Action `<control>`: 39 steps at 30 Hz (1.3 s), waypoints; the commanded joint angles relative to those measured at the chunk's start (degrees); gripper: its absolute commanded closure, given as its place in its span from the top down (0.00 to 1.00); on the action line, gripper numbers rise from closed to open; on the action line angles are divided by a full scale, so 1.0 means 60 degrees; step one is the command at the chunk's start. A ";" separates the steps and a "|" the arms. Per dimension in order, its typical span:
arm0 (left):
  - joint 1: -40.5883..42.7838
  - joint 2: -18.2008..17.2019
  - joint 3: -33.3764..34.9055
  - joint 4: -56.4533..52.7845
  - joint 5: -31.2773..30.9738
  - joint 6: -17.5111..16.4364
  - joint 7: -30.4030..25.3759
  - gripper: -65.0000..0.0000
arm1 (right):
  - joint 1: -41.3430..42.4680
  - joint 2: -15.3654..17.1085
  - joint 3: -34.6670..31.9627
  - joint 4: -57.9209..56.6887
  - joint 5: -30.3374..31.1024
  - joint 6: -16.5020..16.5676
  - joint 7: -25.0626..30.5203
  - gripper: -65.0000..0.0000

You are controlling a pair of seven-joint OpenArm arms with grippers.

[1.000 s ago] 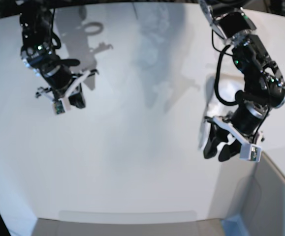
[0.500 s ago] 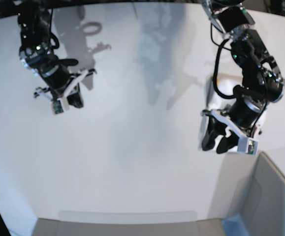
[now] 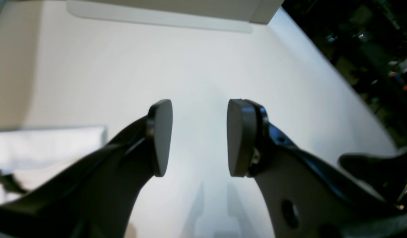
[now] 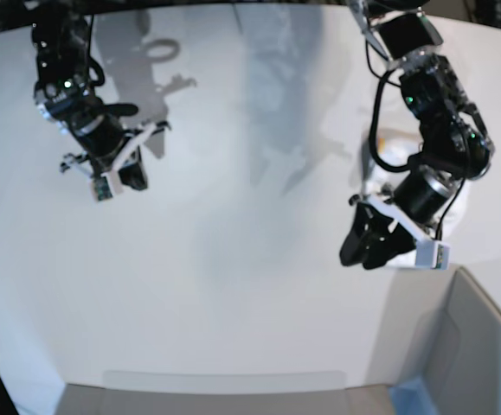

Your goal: Layout the t-shirt on the table in an organized manner, then fold the t-shirt properly

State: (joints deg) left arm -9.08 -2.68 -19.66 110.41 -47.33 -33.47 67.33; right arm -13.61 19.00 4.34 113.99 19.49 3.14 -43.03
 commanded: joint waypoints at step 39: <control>-0.0193 0.0292 -0.0482 0.0199 -0.0177 -0.0084 0.0214 0.15 | 0.0077 0.0078 0.0075 0.0188 0.0042 0.0027 0.0262 0.00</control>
State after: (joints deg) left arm -9.32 -0.78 -22.61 110.43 -47.22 -33.87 70.28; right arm -13.65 19.00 4.34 113.99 19.49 3.14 -43.03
